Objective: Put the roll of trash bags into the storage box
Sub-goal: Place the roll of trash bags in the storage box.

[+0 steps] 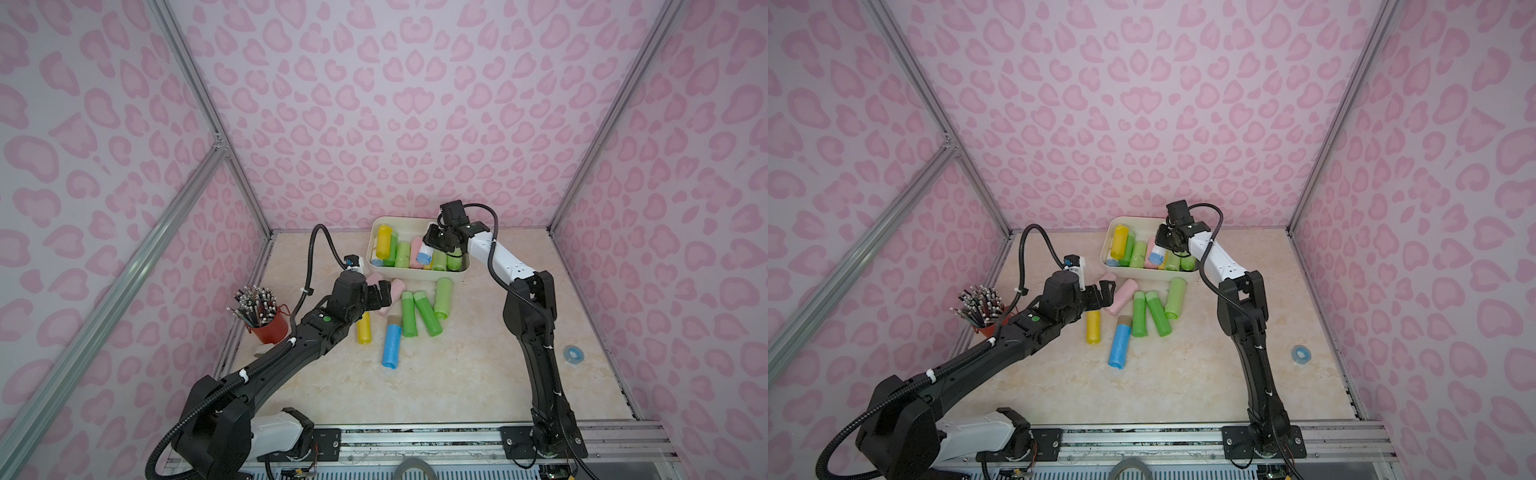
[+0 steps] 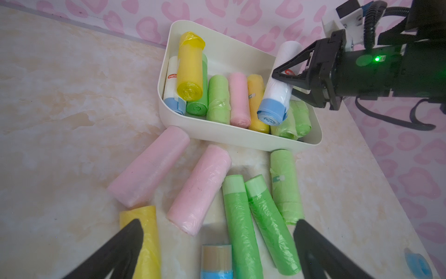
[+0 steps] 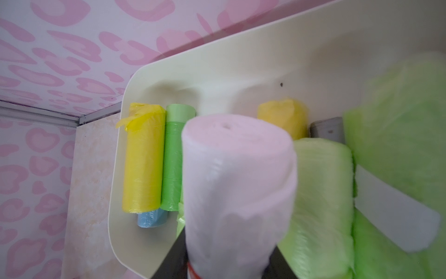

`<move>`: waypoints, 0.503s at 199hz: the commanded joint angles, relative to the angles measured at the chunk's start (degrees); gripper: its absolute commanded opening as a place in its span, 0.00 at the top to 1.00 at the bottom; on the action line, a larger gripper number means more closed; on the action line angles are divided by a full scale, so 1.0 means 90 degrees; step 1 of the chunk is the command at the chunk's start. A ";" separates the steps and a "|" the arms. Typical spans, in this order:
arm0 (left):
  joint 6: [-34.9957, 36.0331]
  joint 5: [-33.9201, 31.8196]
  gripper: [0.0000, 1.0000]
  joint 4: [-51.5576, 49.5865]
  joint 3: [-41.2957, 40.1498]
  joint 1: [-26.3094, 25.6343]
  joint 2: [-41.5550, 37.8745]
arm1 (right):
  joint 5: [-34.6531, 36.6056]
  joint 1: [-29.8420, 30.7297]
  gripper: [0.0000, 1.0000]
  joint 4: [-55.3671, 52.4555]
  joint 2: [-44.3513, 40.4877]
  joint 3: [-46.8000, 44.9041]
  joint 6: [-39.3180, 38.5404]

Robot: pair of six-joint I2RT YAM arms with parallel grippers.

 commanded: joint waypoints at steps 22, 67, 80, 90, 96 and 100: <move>-0.0001 -0.0111 0.00 -0.0091 0.0090 0.0004 -0.0082 | 0.0256 0.0011 0.59 -0.0682 0.0587 0.0927 -0.0496; -0.0001 -0.0123 0.00 -0.0151 0.0086 0.0004 -0.0170 | 0.0271 0.0004 0.28 -0.1074 0.0850 0.1411 -0.0788; -0.0001 -0.0126 0.00 -0.0151 0.0076 0.0004 -0.0199 | 0.0258 0.0004 0.24 -0.1129 0.0815 0.1419 -0.0808; -0.0013 -0.0124 0.00 -0.0161 0.0069 0.0010 -0.0223 | 0.0279 0.0004 0.23 -0.1171 0.0743 0.1419 -0.0821; -0.0016 -0.0132 0.00 -0.0171 0.0069 0.0007 -0.0230 | 0.0280 0.0004 0.23 -0.1185 0.0692 0.1412 -0.0839; -0.0026 -0.0138 0.00 -0.0182 0.0071 0.0004 -0.0238 | 0.0280 0.0004 0.21 -0.1202 0.0651 0.1402 -0.0849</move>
